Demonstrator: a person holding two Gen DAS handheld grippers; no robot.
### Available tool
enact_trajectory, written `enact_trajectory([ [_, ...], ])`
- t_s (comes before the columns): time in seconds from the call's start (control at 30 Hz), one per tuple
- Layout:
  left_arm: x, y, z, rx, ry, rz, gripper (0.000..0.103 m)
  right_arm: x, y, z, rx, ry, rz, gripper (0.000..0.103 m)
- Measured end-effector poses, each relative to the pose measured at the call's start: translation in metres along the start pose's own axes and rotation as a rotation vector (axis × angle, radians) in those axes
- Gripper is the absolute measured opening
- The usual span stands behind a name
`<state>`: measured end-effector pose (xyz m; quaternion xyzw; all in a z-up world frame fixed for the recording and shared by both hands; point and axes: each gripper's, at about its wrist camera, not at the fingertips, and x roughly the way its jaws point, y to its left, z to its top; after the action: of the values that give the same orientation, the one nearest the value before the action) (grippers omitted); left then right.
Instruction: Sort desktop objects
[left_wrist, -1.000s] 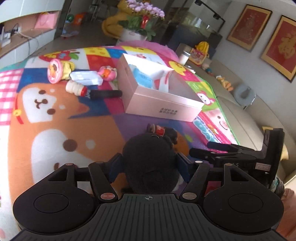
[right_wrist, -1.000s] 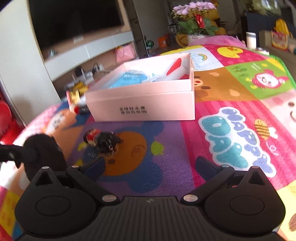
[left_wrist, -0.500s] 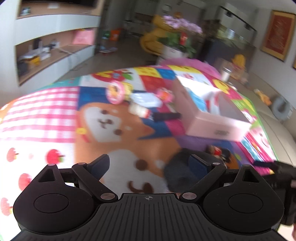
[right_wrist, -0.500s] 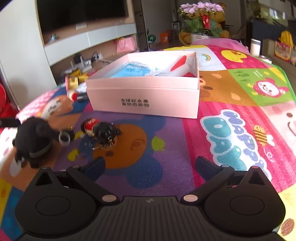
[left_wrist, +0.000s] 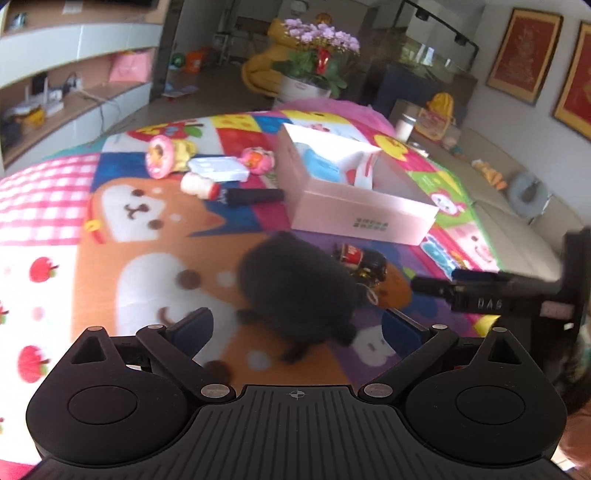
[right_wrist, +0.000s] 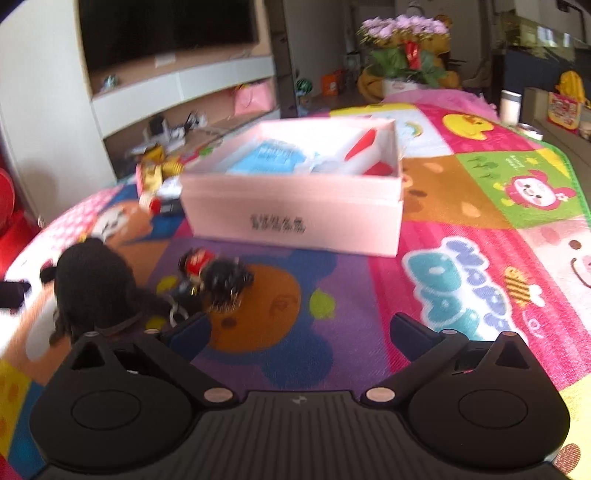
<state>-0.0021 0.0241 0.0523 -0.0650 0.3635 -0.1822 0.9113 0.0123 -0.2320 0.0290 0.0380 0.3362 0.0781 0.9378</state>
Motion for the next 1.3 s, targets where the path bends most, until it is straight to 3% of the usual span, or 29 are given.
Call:
enact_trajectory([
  [0.03,0.006,-0.01,-0.001,0.019,-0.01,0.05,0.101,-0.001,0.001,0.002,-0.008,-0.005,-0.011,0.091],
  [0.13,0.026,-0.034,-0.002,0.08,-0.032,0.184,0.101,-0.002,0.006,0.004,-0.046,-0.021,-0.051,0.087],
  [0.27,0.031,-0.036,-0.006,0.129,-0.029,0.213,0.101,-0.006,0.009,0.01,-0.046,-0.029,-0.019,0.087],
  [0.4,0.01,-0.001,-0.007,0.078,-0.04,0.235,0.102,-0.009,0.016,0.018,-0.079,-0.052,0.012,0.085],
  [0.53,-0.009,0.039,-0.007,0.012,-0.059,0.389,0.102,0.006,0.036,0.027,-0.157,-0.031,0.052,0.065],
  [0.63,-0.02,0.069,-0.007,-0.075,-0.064,0.452,0.102,0.023,0.055,0.03,-0.221,-0.021,0.072,0.064],
  [0.87,-0.044,0.091,-0.003,-0.156,-0.123,0.42,0.102,0.053,0.07,0.028,-0.268,0.056,0.086,0.063],
  [0.97,-0.043,0.088,-0.003,-0.147,-0.122,0.391,0.103,0.043,0.067,0.025,-0.258,0.068,0.1,0.054],
  [1.0,-0.041,0.085,-0.003,-0.14,-0.118,0.38,0.103,0.039,0.065,0.025,-0.248,0.086,0.112,0.043],
  [1.03,-0.039,0.081,-0.004,-0.132,-0.116,0.367,0.103,0.034,0.062,0.024,-0.228,0.11,0.132,0.039],
  [1.17,-0.031,0.063,-0.005,-0.093,-0.11,0.295,0.103,0.011,0.055,0.013,-0.201,0.163,0.191,0.039],
  [1.3,-0.023,0.044,-0.004,-0.04,-0.106,0.244,0.103,-0.014,0.065,-0.001,-0.293,0.121,0.193,0.04],
])
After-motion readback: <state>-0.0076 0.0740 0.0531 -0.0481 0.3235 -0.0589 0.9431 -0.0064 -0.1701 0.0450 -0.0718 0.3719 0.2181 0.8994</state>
